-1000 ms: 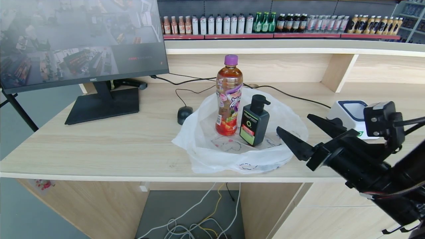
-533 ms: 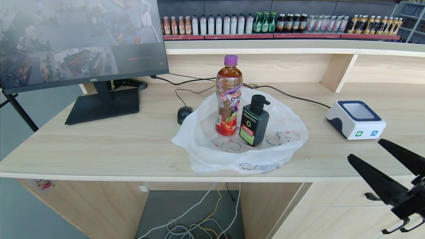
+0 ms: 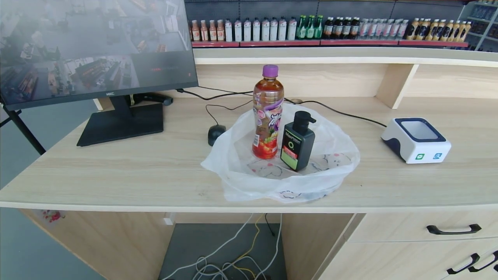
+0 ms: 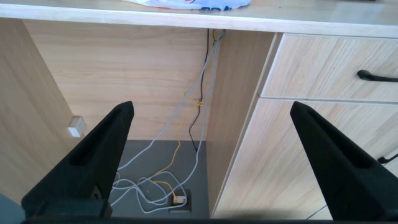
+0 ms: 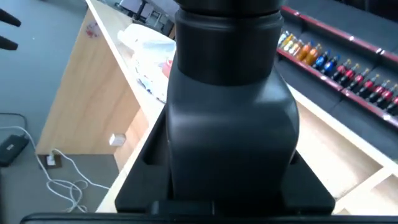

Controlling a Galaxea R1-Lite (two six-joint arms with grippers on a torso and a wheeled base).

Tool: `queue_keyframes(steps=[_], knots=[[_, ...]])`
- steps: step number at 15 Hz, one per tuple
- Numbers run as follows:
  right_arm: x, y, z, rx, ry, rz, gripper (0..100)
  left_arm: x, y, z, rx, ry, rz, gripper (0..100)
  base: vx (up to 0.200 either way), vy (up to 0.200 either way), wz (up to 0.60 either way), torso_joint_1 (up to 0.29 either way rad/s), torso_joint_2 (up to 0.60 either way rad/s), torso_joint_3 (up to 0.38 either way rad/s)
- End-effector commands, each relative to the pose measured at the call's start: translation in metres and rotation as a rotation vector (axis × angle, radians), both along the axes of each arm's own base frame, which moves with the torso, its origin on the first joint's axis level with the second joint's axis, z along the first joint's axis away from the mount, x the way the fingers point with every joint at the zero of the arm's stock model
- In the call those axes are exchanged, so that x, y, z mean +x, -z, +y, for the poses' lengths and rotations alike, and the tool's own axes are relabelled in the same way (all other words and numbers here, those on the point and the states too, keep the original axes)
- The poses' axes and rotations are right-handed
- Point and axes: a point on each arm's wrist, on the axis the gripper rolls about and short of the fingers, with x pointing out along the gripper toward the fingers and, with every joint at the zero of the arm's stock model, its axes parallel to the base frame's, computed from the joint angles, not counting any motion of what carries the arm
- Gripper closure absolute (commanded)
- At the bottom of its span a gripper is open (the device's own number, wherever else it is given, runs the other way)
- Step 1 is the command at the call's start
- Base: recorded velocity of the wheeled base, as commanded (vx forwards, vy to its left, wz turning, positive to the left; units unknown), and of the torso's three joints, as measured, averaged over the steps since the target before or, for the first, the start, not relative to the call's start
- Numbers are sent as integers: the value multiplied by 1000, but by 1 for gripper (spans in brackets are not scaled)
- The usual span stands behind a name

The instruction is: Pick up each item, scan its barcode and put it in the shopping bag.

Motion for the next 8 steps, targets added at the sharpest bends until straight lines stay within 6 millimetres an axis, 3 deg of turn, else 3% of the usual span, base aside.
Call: queue_keyframes(steps=[1, 5, 8], knots=[[14, 3, -5, 28, 31, 76, 100, 0, 0, 0, 0, 1, 0, 0, 0, 0, 0, 0, 0, 0], [27, -19, -4, 297, 135, 288, 100, 0, 0, 0, 0, 1, 0, 0, 0, 0, 0, 0, 0, 0], [36, -23, -9, 364, 151, 339, 100, 0, 0, 0, 0, 1, 0, 0, 0, 0, 0, 0, 0, 0]])
